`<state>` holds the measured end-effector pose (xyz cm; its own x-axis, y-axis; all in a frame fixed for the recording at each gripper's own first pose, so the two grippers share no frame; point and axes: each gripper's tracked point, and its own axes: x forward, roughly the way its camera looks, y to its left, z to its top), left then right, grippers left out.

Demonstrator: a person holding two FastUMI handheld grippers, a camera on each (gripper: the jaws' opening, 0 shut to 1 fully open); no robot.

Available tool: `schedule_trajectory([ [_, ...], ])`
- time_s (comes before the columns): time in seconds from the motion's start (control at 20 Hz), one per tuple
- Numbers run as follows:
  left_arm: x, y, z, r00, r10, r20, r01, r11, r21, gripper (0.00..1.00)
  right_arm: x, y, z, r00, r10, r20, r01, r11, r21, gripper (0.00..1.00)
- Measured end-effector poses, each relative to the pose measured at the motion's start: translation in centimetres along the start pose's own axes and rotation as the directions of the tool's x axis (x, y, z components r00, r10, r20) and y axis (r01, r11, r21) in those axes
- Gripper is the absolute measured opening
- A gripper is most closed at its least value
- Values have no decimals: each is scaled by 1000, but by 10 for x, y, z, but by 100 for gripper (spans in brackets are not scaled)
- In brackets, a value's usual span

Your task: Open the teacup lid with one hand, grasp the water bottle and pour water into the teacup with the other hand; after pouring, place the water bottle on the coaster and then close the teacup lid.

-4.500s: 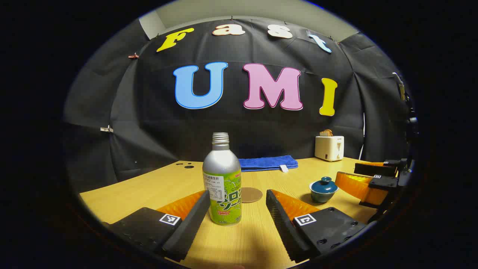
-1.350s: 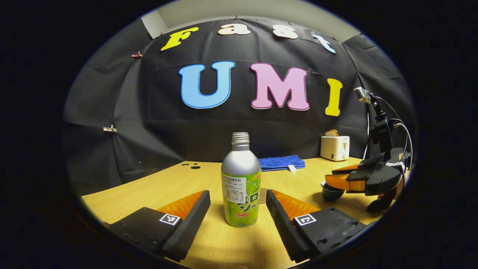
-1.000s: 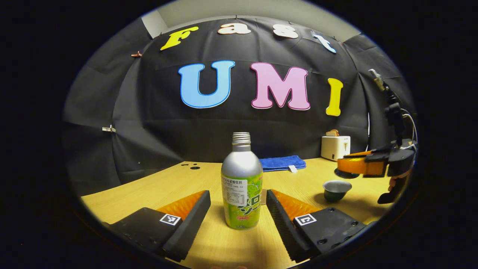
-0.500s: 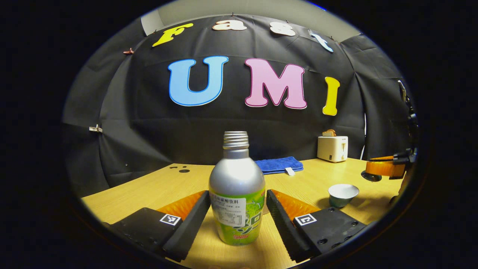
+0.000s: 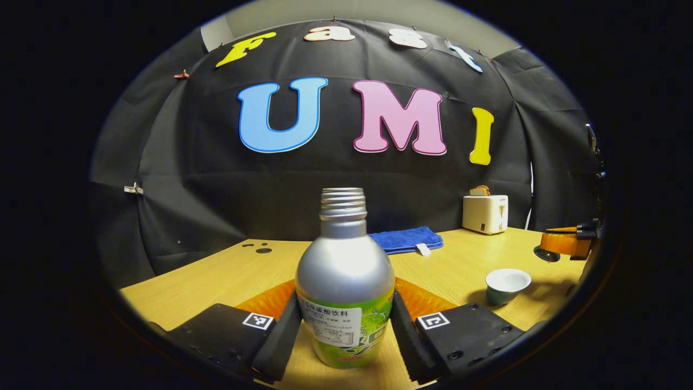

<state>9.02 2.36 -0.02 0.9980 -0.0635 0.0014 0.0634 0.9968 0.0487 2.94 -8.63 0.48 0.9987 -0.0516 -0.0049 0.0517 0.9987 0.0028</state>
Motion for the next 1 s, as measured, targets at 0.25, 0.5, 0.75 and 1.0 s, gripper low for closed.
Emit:
schedule_trajectory([
  [0.25,9,-30,8,998,-58,-21,61,933,354,81,2,-5,-2,1000,14,2,-14,1000,-3,29],
  [0.5,21,-65,18,992,-124,-33,112,709,696,81,2,-31,0,1000,-18,4,18,1000,-3,29],
  [0.75,39,-89,11,983,-151,-105,161,435,886,80,2,-52,0,999,-44,5,44,999,-3,29],
  [1.0,51,-104,6,971,-175,-160,192,187,963,81,2,-53,0,999,-44,7,44,999,-3,29],
])
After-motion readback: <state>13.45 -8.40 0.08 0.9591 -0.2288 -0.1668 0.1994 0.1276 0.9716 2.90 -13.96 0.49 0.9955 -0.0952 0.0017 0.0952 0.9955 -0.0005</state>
